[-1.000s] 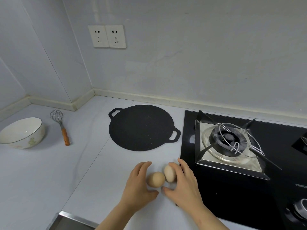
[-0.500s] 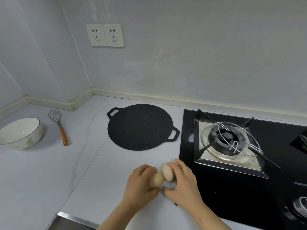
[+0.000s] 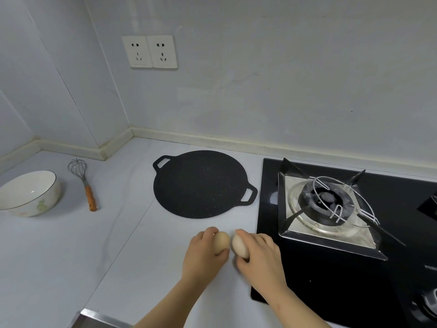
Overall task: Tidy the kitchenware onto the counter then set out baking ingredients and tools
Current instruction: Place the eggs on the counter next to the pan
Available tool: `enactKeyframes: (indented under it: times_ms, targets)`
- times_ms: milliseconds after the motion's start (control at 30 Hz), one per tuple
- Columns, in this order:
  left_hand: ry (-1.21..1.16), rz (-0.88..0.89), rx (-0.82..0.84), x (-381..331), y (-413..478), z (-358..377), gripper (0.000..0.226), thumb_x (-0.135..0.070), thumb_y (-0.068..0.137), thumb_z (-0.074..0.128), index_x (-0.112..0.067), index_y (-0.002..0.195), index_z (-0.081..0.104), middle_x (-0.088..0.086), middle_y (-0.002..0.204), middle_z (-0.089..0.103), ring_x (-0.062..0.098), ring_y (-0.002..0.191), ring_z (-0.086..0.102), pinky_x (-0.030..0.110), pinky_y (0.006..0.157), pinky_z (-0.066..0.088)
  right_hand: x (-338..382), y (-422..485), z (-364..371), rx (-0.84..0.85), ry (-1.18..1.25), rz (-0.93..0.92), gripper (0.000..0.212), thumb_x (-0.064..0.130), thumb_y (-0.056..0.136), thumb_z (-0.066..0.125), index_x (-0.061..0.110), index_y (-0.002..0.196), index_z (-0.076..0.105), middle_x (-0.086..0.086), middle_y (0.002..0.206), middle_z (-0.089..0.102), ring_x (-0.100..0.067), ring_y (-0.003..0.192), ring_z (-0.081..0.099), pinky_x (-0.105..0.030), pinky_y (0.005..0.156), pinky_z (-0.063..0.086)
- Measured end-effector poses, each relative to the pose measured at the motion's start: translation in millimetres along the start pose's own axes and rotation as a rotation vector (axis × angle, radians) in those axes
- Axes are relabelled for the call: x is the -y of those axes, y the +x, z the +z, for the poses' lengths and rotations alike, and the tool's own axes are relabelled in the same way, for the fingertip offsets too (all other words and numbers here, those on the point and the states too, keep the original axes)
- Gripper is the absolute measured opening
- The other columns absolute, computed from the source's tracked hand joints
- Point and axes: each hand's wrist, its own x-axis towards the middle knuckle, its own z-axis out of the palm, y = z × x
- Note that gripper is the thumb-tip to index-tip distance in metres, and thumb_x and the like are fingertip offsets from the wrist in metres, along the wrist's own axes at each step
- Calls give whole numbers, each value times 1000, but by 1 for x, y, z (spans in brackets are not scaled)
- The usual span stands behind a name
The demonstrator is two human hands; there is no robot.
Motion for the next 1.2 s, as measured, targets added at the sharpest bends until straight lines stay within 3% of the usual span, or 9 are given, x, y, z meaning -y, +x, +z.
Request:
enactKeyframes:
  times_ms: [433,1200]
  targets:
    - [-29,-41,3,-22,47,4,41,-28,85,60,-21,123,46,-2,115,52,15,107,49,23,84,42,-5,46,-1,-77,-21,122,48,30,90,45,35,136,32,16,126,51,-16,122,36,-28,99,28]
    - [-13,5,40,-27,58,10,61,-27,84,64,-23,137,34,-1,132,44,18,119,42,26,95,39,-9,51,-6,-62,-20,150,55,36,90,48,29,141,28,9,134,44,-16,127,35,-28,100,30]
